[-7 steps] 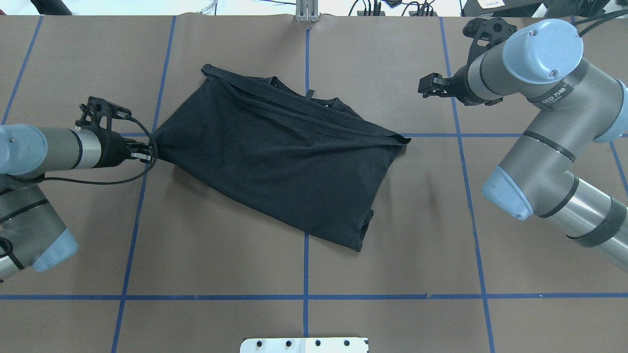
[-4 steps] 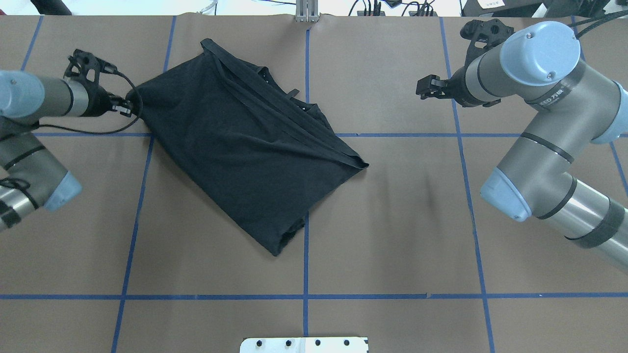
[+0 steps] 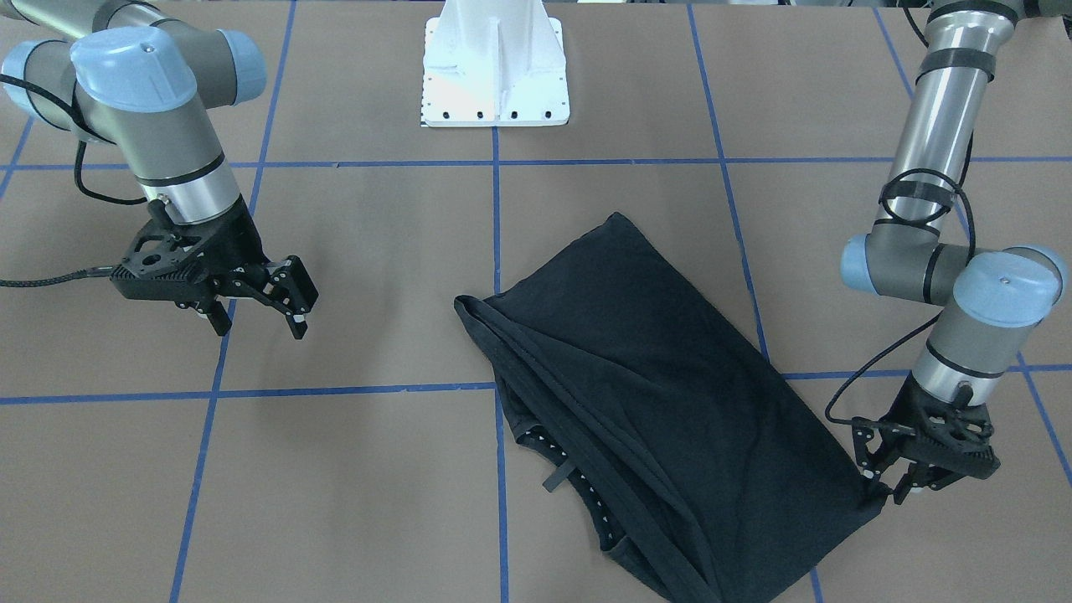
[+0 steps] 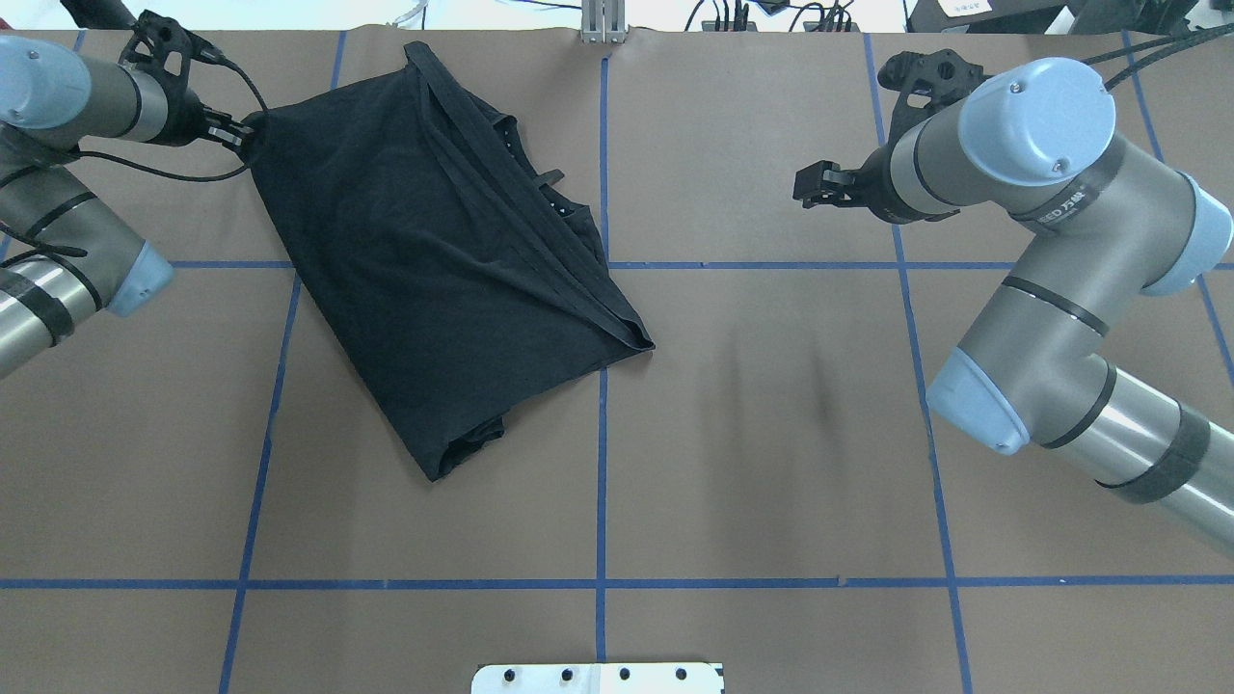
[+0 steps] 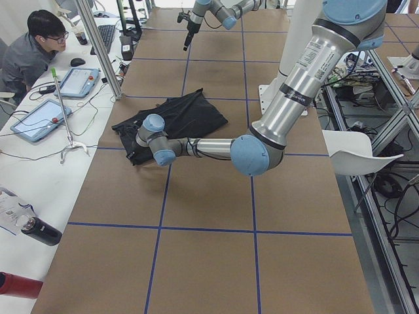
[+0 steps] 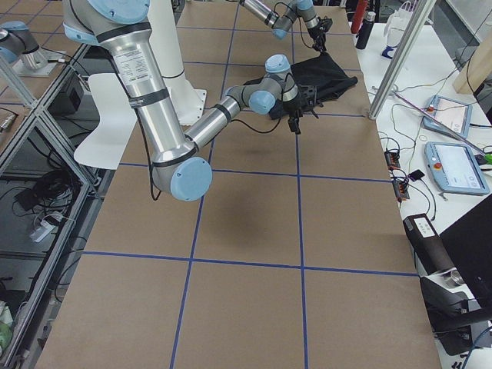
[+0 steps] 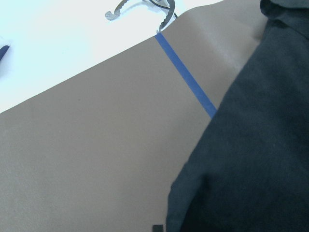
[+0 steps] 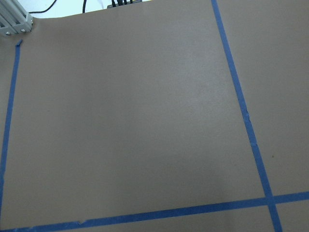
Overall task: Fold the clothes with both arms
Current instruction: 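Move the right gripper over to the shirt's edge near the collar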
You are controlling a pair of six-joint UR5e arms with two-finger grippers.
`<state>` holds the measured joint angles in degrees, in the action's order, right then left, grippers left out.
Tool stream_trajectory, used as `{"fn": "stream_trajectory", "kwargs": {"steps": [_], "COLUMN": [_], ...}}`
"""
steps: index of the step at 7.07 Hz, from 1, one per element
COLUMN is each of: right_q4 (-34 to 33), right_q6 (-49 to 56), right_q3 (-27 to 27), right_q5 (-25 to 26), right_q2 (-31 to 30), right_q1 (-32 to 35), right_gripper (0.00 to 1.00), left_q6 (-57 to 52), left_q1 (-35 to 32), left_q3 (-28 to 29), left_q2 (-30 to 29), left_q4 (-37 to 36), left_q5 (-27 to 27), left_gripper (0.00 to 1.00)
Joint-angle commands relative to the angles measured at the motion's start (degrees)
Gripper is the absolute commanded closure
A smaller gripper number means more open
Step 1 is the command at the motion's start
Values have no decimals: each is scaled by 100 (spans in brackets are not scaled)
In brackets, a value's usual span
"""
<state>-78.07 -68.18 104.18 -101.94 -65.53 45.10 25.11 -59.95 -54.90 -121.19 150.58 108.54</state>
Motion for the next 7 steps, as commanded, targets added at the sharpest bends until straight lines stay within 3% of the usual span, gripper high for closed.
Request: {"fn": "stream_trajectory", "kwargs": {"steps": [1, 3, 5, 7], "right_q4": [-16, 28, 787, 933], "right_q6": [-290, -992, -1607, -2170], "right_q3": [-483, -1572, -2485, -2990], "right_q5": [43, 104, 604, 1051], "right_q2": [564, 1566, 2077, 2395], "right_q1": [-168, -378, -729, -1045], "right_gripper": [0, 0, 1, 11], "left_q6": [-285, -314, -270, -252], "left_q1": [-454, -500, -500, -500], "left_q3": [-55, -327, -459, -469], "left_q2": [235, 534, 657, 658], "left_q4": [443, 665, 674, 674], "left_q5": [928, 1134, 1126, 1126], "left_gripper": [0, 0, 0, 0]}}
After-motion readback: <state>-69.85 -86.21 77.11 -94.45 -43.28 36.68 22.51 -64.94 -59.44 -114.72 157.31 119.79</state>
